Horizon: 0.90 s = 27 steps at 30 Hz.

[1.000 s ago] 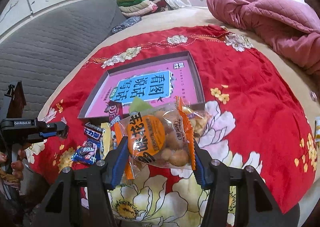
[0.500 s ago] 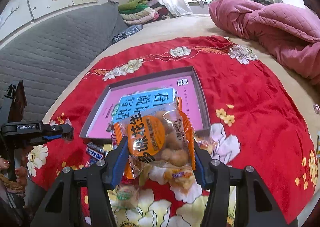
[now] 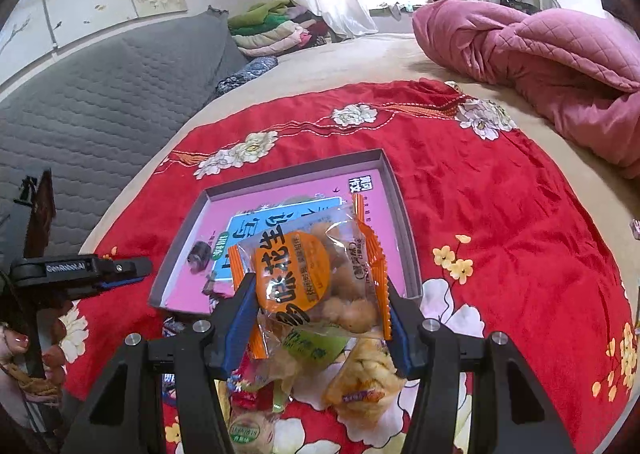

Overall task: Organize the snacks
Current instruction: 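Drop the candy into the pink tray with the left gripper while the right carries the bag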

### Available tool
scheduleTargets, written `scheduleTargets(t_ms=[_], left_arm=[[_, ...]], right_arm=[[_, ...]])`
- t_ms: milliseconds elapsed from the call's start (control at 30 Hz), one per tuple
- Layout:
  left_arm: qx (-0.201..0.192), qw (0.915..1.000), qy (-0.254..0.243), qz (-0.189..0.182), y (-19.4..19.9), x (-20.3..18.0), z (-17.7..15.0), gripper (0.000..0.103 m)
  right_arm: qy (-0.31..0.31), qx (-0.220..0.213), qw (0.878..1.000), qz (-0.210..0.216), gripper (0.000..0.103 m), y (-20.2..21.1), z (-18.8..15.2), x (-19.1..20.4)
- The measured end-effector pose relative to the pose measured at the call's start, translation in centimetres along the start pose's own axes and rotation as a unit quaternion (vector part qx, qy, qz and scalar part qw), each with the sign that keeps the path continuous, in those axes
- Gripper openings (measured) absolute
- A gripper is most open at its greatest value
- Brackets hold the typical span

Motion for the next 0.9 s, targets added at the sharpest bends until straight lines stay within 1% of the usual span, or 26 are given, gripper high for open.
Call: scheduleTargets(t_ms=[100, 367, 700, 900], left_arm=[[-0.002, 0.9999, -0.003, 0.01, -0.5, 0.4, 0.1, 0.025], [-0.001, 0.9997, -0.012, 0.02, -1.0, 0.7, -0.1, 0.025], [-0.007, 0.9986, -0.026, 0.046, -1.3, 1.5, -0.1, 0.025], [-0.002, 0.9981, -0.032, 0.052, -1.7, 1.6, -0.4, 0.027]], right_arm=[[-0.002, 0.0, 1.0, -0.002, 0.057, -0.3, 0.2, -0.2], [-0.003, 0.001, 1.0, -0.01, 0.057, -1.9, 1.1, -0.7], [-0.009, 0.032, 0.999, -0.018, 0.057, -4.8, 1.0, -1.1], [-0.007, 0.052, 0.998, -0.026, 0.057, -6.2, 0.2, -1.3]])
Point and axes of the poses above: each gripper's, at about its wrist camera, not at the fingertips, and y roughly against the way its jaws point, x to its left, z to its top, the point moved 8 cm from there along -y, roughly the way its jaws point, and after that the axes turned 2 degrees about -x, right-handed, at the moved point
